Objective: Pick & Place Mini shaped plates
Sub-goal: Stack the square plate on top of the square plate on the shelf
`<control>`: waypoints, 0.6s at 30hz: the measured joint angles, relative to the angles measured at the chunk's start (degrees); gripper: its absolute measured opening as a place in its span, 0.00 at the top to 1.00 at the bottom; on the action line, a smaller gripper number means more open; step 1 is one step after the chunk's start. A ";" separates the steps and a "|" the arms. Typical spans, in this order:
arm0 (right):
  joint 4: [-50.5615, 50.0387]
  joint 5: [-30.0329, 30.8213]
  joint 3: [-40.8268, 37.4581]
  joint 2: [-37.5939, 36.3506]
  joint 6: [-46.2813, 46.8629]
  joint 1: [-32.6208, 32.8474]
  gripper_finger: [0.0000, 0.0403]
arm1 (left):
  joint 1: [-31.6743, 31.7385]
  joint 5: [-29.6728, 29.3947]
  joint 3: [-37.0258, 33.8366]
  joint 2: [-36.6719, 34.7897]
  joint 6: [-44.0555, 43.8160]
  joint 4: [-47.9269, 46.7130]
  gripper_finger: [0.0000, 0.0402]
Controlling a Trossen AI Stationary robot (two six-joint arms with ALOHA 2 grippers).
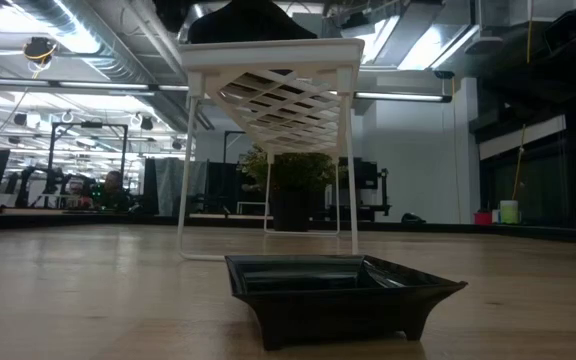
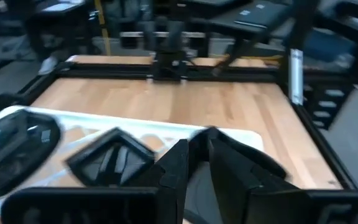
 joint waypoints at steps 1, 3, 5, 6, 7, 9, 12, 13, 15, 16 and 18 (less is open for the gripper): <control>0.00 0.00 0.00 -0.02 0.00 -0.02 0.79 | -1.16 -0.23 0.00 0.00 0.60 -0.06 0.85; 0.01 0.00 0.00 0.00 -0.01 0.00 0.79 | -3.63 -1.61 0.00 0.00 1.60 -0.09 0.86; 0.00 0.00 0.00 0.01 -0.01 0.00 0.79 | -6.00 -3.67 0.00 0.18 2.45 -0.21 0.87; 0.01 0.00 0.00 -0.01 -0.01 0.00 0.79 | -7.07 -4.72 0.00 0.59 2.83 -0.13 0.87; 0.01 0.00 0.00 -0.01 -0.01 0.00 0.79 | -8.15 -5.72 0.00 1.07 3.23 -0.26 0.88; 0.01 0.00 0.00 -0.02 0.00 0.00 0.79 | -10.00 -6.87 0.00 2.39 3.40 -0.21 0.88; 0.00 0.00 0.00 -0.01 0.00 0.00 0.79 | -11.85 -7.25 0.00 5.04 3.31 -0.31 0.89; -0.01 0.00 0.00 0.00 -0.01 0.00 0.79 | -12.30 -7.28 0.00 5.97 2.92 -0.24 0.89; 0.02 0.00 0.00 -0.01 -0.01 -0.02 0.79 | -12.96 -7.29 0.00 7.83 2.01 -0.24 0.89; 0.00 0.00 0.00 0.00 0.00 -0.01 0.79 | -13.23 -7.28 0.00 8.68 1.41 -0.24 0.89; 0.02 0.00 0.00 -0.02 0.00 0.00 0.79 | -13.76 -7.22 0.00 10.34 0.33 0.03 0.89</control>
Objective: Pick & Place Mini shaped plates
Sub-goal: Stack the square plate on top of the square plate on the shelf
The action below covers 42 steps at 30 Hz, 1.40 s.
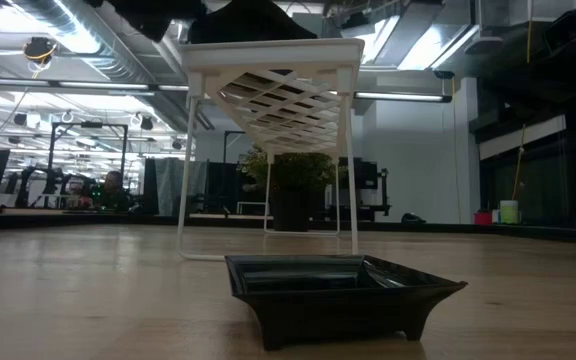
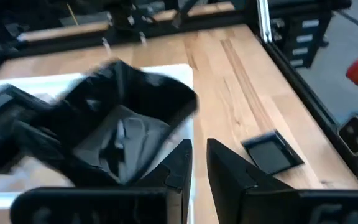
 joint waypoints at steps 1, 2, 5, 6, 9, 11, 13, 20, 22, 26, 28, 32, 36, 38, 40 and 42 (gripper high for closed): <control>-0.02 0.00 0.00 0.02 0.00 -0.01 0.79 | -0.21 0.40 0.00 0.81 -0.29 0.18 0.89; -0.02 0.00 0.00 0.00 0.01 -0.02 0.79 | -0.39 0.88 0.00 1.63 -0.32 0.34 0.89; 0.00 0.00 0.00 0.00 -0.01 0.00 0.79 | -0.79 3.11 0.00 4.15 0.29 3.01 0.90; 0.00 0.00 0.00 0.02 0.01 0.00 0.79 | -0.81 4.26 0.00 5.03 1.14 3.83 0.90; -0.01 0.00 0.00 0.00 -0.01 0.00 0.79 | -1.05 7.57 0.00 7.63 3.87 6.53 0.90; -0.02 0.00 0.00 0.00 0.01 0.00 0.79 | -1.06 9.21 0.24 9.10 5.63 7.85 0.90; 0.00 0.00 0.00 0.00 -0.01 -0.02 0.79 | -1.12 10.71 1.12 10.61 7.73 7.79 0.89; -0.02 0.01 0.00 0.01 -0.01 0.00 0.79 | -1.53 16.94 7.14 15.40 19.40 7.06 0.89; 0.00 0.00 0.00 0.01 0.00 0.00 0.79 | -2.05 16.90 9.24 16.46 23.61 6.09 0.88; -0.02 0.02 0.00 0.02 -0.01 0.00 0.79 | -3.48 14.23 14.02 17.53 28.28 -1.71 0.87; 0.00 0.00 0.00 0.00 0.01 0.00 0.79 | -4.41 11.39 16.00 17.54 29.07 -5.69 0.86; -0.01 0.00 0.00 0.01 -0.01 0.00 0.79 | -5.27 7.62 17.57 17.53 30.14 -9.33 0.84; -0.02 0.00 0.00 0.02 -0.01 0.00 0.79 | -5.18 7.19 17.70 17.84 34.17 -9.67 0.82; -0.02 0.00 0.00 0.02 0.01 -0.02 0.79 | -5.21 6.27 18.26 18.73 35.39 -9.84 0.80; -0.02 0.00 0.00 0.01 -0.01 -0.02 0.79 | -5.21 5.57 19.33 20.16 35.61 -9.84 0.78; -0.02 0.00 0.00 0.01 0.01 0.00 0.79 | -5.08 6.02 20.69 22.13 35.99 -9.70 0.75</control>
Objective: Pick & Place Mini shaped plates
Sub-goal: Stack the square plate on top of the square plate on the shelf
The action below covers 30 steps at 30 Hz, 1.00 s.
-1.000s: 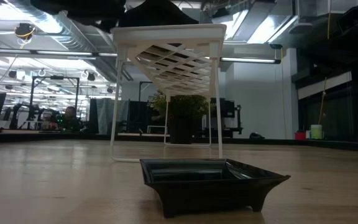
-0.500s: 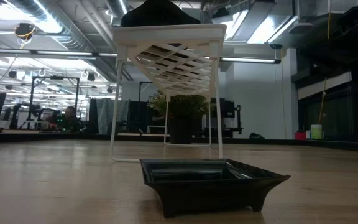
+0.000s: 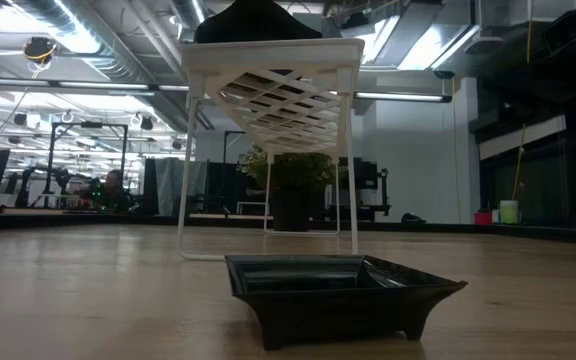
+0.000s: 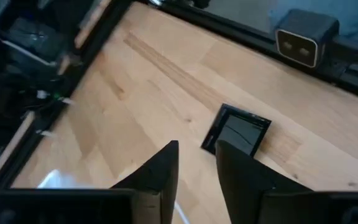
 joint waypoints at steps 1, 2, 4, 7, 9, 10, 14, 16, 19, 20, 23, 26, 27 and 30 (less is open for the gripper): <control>0.00 0.00 0.00 0.00 -0.01 0.00 0.79 | 0.01 0.44 0.72 1.25 0.46 -0.02 0.73; 0.00 0.00 0.00 -0.01 -0.02 -0.01 0.79 | 0.01 0.73 1.51 2.63 1.16 -0.20 0.72; 0.00 0.00 0.00 0.01 -0.02 0.00 0.79 | 0.03 0.41 3.44 5.79 2.74 -0.64 0.69; 0.00 0.00 0.00 0.01 -0.02 -0.02 0.79 | 0.01 -0.94 6.84 10.25 4.86 -2.77 0.64; 0.02 0.00 0.00 -0.01 -0.02 -0.01 0.79 | -0.29 -1.21 9.08 12.81 5.71 -4.56 0.62; 0.00 0.00 0.00 0.01 -0.02 -0.01 0.79 | -0.49 -1.26 10.29 14.08 6.14 -5.12 0.61; 0.00 0.00 0.00 0.01 -0.02 -0.01 0.79 | -1.02 -0.03 14.41 17.53 7.05 -8.84 0.61; 0.04 -0.02 0.00 -0.01 0.00 -0.02 0.79 | -0.94 1.60 15.31 18.39 6.56 -10.73 0.62; 0.02 -0.02 0.00 -0.01 -0.02 -0.02 0.79 | -0.49 4.07 15.37 18.72 5.68 -10.93 0.64; 0.01 -0.01 0.00 -0.01 -0.02 -0.01 0.79 | -0.33 4.66 15.39 18.73 5.22 -10.85 0.64; 0.01 0.00 0.00 0.00 -0.02 -0.01 0.79 | 0.27 6.71 15.37 18.82 3.87 -11.23 0.65; 0.02 0.00 0.00 -0.01 0.00 -0.02 0.79 | 0.97 9.17 15.37 19.71 3.28 -11.07 0.65; 0.00 0.00 0.00 -0.01 -0.02 -0.02 0.79 | 1.20 9.87 15.37 20.14 3.12 -10.99 0.65; 0.00 0.00 0.00 -0.01 -0.02 -0.01 0.79 | 1.62 11.74 15.37 21.60 3.03 -9.85 0.65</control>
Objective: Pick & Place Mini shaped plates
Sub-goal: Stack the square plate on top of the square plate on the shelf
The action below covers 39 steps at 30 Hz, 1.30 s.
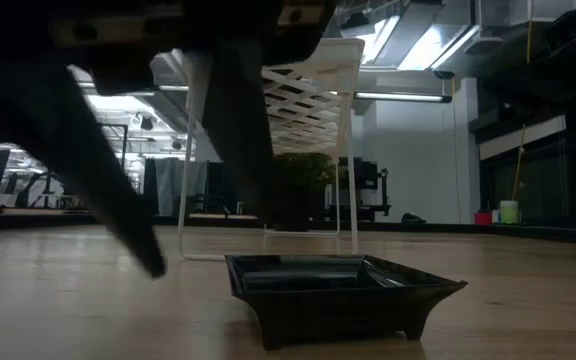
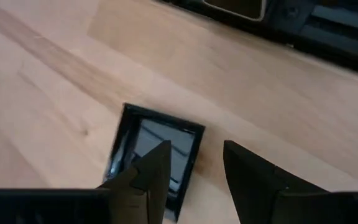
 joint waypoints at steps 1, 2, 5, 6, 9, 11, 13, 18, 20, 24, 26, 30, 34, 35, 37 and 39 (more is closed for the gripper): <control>0.00 0.00 0.00 0.01 0.00 0.00 0.79 | 0.03 0.38 0.00 0.26 0.26 0.09 0.65; 0.02 0.00 0.00 0.00 0.00 -0.01 0.79 | 0.03 0.75 -0.02 0.42 0.51 0.37 0.65; 0.01 0.00 0.00 0.01 0.01 0.00 0.79 | 0.35 1.77 -0.02 0.49 0.86 1.01 0.65; 0.02 0.00 0.00 0.02 0.00 0.01 0.79 | 0.55 1.96 -0.02 0.52 0.83 0.97 0.65; 0.00 0.00 0.00 0.02 0.00 0.01 0.79 | 1.13 2.14 -0.02 0.55 0.85 0.93 0.65; 0.00 0.00 0.00 0.01 0.01 0.01 0.79 | 1.43 2.28 -0.02 0.55 0.86 0.91 0.65; 0.00 0.00 0.00 0.01 0.00 0.01 0.79 | 1.88 3.38 -0.02 0.93 0.82 1.11 0.65; 0.00 0.00 0.00 0.00 0.01 0.01 0.79 | 2.57 4.69 -0.09 1.79 0.89 1.40 0.65; 0.02 0.00 0.00 0.00 0.01 0.01 0.79 | 2.57 4.39 -0.10 1.86 1.48 1.24 0.65; 0.00 0.00 0.00 0.00 0.02 0.01 0.79 | 2.80 4.46 -0.09 1.86 2.08 1.21 0.65; 0.02 0.00 0.00 0.00 0.02 0.01 0.79 | 2.93 4.49 -0.09 1.86 2.10 1.28 0.65; 0.01 0.00 0.00 0.02 0.01 0.01 0.79 | 3.01 4.44 -0.09 2.03 2.33 1.38 0.70; 0.00 0.00 0.00 0.01 0.01 0.01 0.79 | 3.06 4.54 -0.09 2.42 2.47 1.45 0.80; 0.01 0.00 0.00 0.00 0.00 0.01 0.79 | 3.15 4.63 -0.08 2.54 2.44 1.84 0.83; 0.00 0.00 0.00 0.02 0.00 0.01 0.79 | 3.26 4.81 -0.07 2.71 2.43 1.56 0.89; 0.00 0.00 0.00 0.02 0.00 0.00 0.79 | 3.30 5.09 -0.07 2.74 2.41 1.67 0.94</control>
